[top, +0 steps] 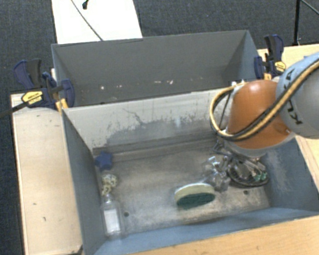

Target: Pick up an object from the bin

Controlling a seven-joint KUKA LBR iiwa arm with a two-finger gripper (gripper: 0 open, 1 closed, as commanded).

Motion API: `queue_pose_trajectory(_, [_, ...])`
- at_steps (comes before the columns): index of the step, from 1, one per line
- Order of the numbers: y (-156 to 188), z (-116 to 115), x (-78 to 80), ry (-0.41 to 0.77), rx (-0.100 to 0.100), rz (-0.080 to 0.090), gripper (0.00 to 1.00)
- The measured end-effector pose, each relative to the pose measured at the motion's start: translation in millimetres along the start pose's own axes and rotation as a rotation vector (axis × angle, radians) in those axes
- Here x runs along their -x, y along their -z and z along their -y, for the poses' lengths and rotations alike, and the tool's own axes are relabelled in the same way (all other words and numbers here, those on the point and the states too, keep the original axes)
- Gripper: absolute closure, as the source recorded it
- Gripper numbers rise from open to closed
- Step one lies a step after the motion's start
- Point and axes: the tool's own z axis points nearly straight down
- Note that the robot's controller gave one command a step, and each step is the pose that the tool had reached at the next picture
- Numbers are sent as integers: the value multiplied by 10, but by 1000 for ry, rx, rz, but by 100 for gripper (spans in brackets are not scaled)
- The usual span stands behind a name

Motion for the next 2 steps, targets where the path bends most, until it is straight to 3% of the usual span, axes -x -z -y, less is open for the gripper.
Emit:
queue_pose_trajectory(1, [1435,33,39,48,-3,6,100])
queue_pose_trajectory(2, [1390,28,23,46,0,-2,0])
